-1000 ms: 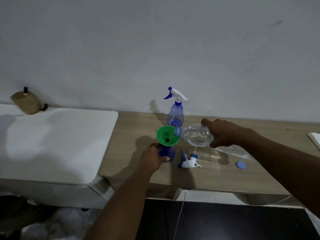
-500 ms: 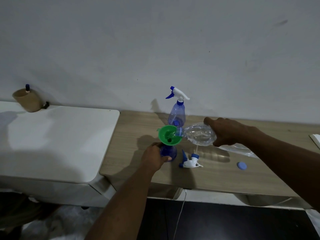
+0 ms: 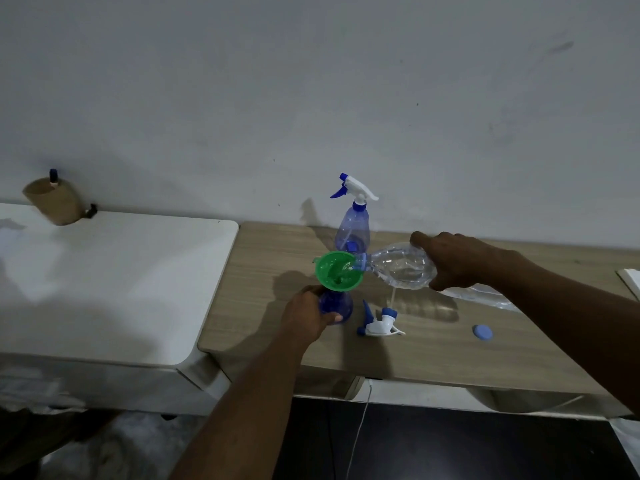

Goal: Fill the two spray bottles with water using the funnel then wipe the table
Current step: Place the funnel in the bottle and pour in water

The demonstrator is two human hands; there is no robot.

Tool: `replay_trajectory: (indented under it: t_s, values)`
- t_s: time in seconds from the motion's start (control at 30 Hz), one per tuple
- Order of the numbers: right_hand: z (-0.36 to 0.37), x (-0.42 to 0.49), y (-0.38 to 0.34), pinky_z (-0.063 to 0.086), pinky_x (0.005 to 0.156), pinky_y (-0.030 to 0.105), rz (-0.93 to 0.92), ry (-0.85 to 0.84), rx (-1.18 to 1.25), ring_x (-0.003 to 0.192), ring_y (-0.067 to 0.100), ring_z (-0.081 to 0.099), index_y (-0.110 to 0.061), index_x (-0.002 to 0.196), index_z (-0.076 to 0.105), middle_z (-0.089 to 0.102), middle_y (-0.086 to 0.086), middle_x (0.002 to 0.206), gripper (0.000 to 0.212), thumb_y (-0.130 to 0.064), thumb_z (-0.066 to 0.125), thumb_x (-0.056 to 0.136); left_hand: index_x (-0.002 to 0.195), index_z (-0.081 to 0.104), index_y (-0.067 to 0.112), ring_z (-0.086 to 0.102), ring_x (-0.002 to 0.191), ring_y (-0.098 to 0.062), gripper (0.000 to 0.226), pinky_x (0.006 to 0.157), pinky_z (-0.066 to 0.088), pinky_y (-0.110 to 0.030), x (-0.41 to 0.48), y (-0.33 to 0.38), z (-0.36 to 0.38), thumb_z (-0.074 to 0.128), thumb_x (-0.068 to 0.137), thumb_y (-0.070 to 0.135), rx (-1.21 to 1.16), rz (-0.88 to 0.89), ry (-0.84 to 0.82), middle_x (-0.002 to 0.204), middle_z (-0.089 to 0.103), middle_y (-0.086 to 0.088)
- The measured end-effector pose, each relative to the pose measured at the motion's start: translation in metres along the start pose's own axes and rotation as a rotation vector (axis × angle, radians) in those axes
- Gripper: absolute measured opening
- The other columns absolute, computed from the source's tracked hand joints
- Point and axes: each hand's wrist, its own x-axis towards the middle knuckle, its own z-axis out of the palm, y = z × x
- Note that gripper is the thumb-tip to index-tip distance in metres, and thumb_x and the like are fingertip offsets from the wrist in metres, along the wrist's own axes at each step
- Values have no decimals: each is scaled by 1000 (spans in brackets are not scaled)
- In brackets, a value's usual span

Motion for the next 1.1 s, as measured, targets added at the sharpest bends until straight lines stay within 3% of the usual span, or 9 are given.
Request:
replay_trajectory:
  t_s: [0.27,0.53,0.63,0.93,1.1]
  values:
    - [12,-5,3,50,70,34,-10,85,269,86,23,58,-23,128,38,61,-1,96,78,-31,85,67,127,64,22,63,110,-23,65,92,50,-33,-1,2,-1,87,67,37,-16,-2,-4,125,65,-2]
    - [42,-21,4,49,76,30,70,420,750,91,19,67,-22,120,49,70,0,98,74,-29,94,61,123,65,20,63,108,-25,63,88,49,-32,-1,3,-2,88,67,35,-34,-11,1,122,66,-4]
    - [50,-23,2,46,73,20,119,515,878,94,16,66,-20,120,49,70,1,102,75,-28,94,61,121,67,18,64,107,-27,60,89,51,-35,-1,5,0,89,66,30,-65,-11,-2,120,67,-6]
    - [59,-23,-3,41,77,9,234,728,1014,103,10,61,-14,131,47,65,-2,117,86,-30,95,61,122,65,17,63,107,-26,61,93,51,-41,-2,10,0,89,68,30,-62,-40,-23,120,68,-6]
    - [69,-26,2,45,81,13,274,781,1036,109,12,63,-17,129,46,65,0,123,85,-37,94,61,118,67,20,64,104,-24,58,90,52,-38,-5,13,-2,89,66,28,-78,-42,-13,116,69,-4]
